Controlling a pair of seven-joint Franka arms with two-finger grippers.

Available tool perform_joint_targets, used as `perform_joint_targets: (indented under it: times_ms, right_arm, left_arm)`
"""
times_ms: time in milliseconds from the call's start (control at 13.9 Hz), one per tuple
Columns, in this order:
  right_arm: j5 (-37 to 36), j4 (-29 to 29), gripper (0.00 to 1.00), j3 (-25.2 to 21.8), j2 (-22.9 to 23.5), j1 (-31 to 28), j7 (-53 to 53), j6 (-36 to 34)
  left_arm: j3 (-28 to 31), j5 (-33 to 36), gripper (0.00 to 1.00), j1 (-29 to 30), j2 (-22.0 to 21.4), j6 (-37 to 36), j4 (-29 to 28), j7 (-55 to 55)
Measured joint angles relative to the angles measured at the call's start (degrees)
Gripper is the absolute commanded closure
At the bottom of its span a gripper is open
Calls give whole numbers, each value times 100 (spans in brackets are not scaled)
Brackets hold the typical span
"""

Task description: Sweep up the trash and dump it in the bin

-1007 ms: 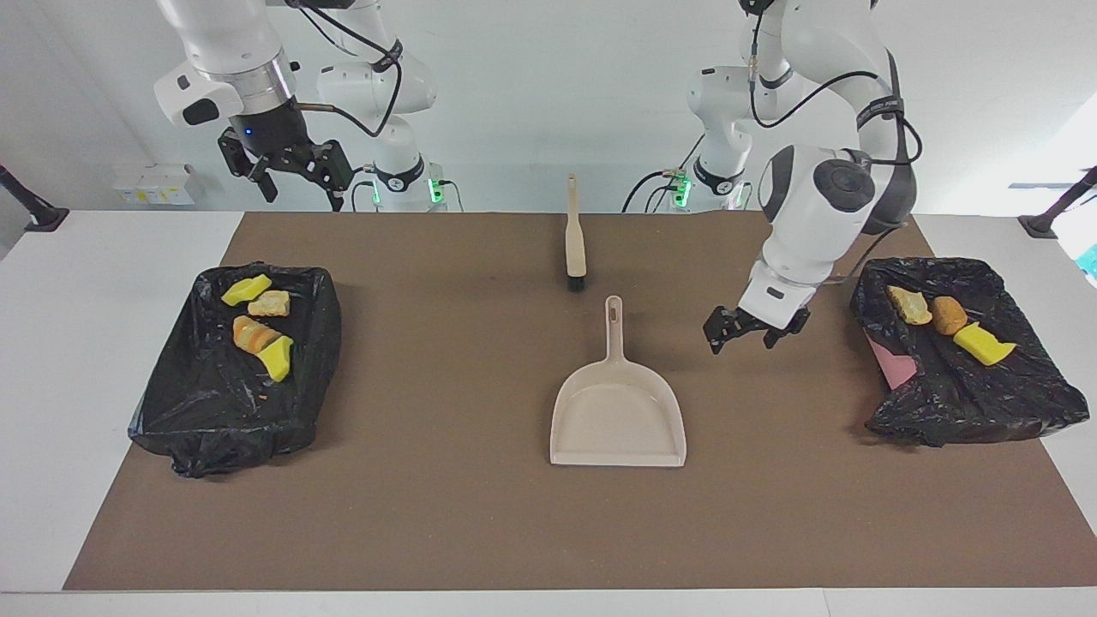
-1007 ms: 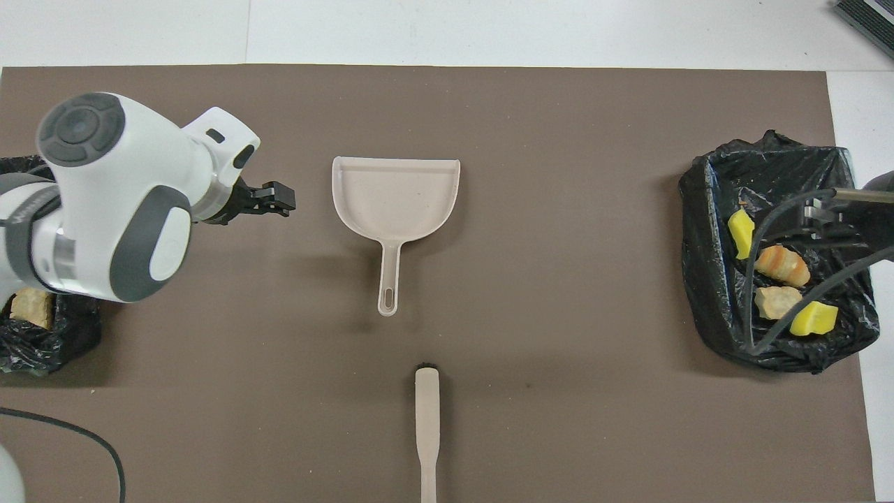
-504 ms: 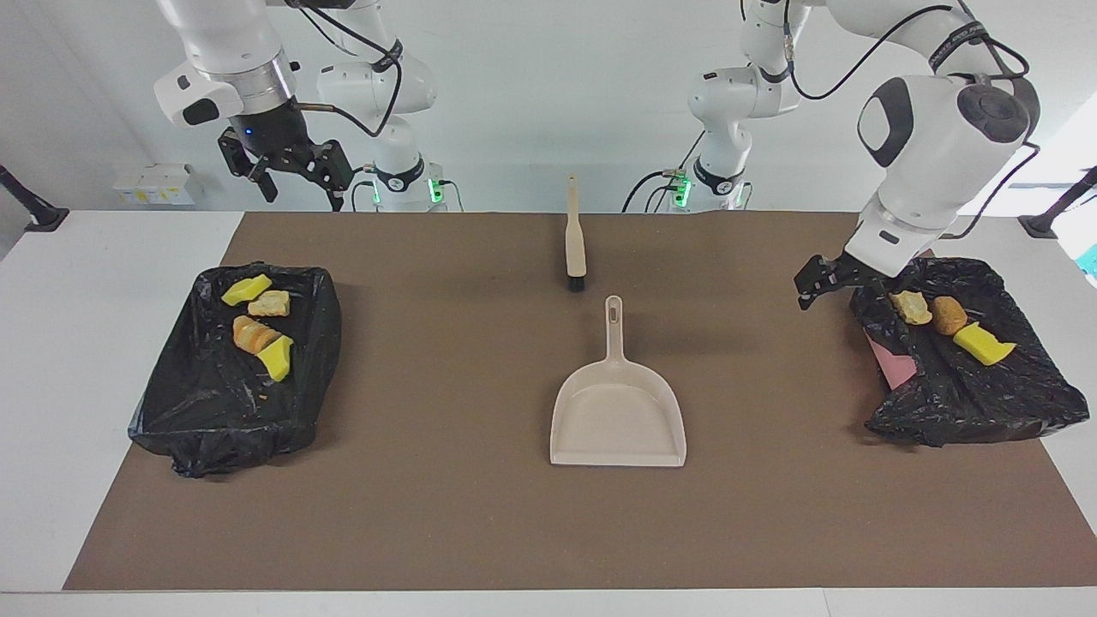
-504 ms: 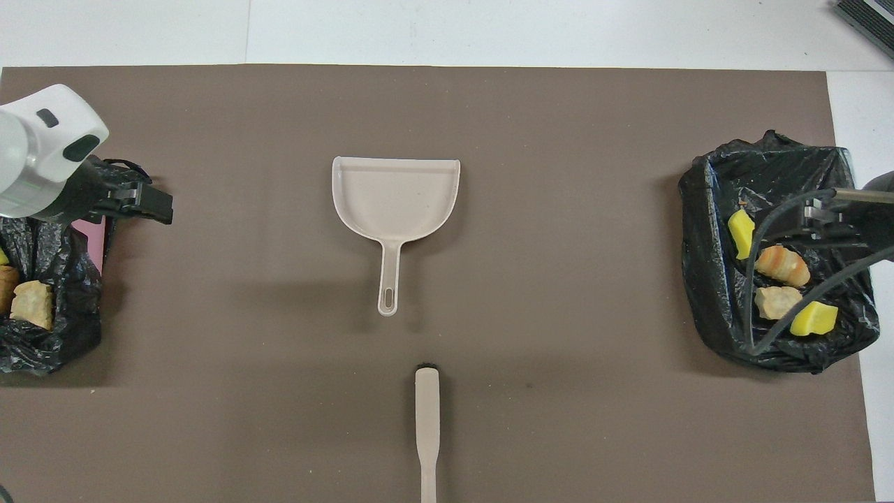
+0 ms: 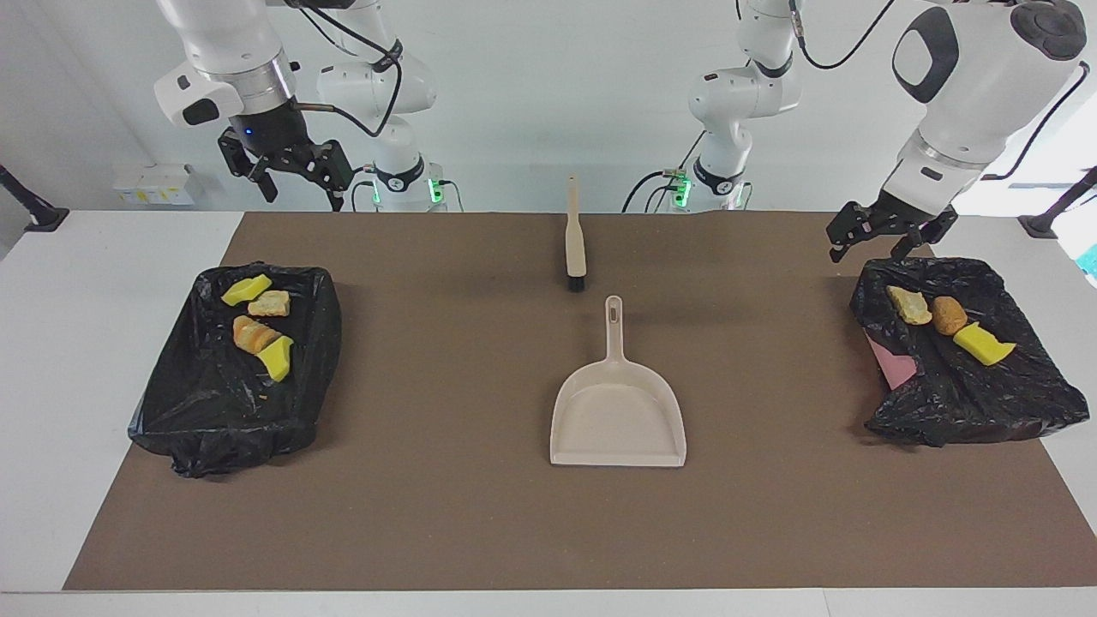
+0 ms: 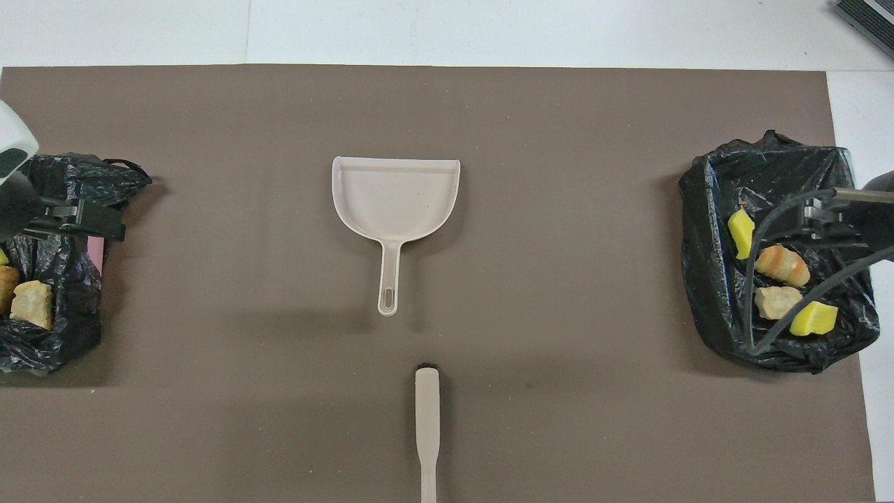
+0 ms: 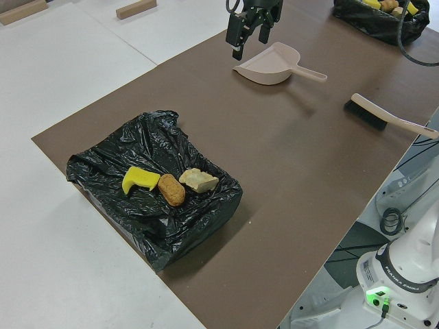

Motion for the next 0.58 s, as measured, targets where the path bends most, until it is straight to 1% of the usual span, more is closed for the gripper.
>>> perform_joint_targets:
  times_ms: [216,576]
  right_arm:
    - [0,0,0,0,0,0,0,0]
    - [0,0,0,0,0,0,0,0]
  left_arm:
    - [-2,0,0,1,-39,-375,99,40]
    - [-4,0,0,3,-86,-399,138,41]
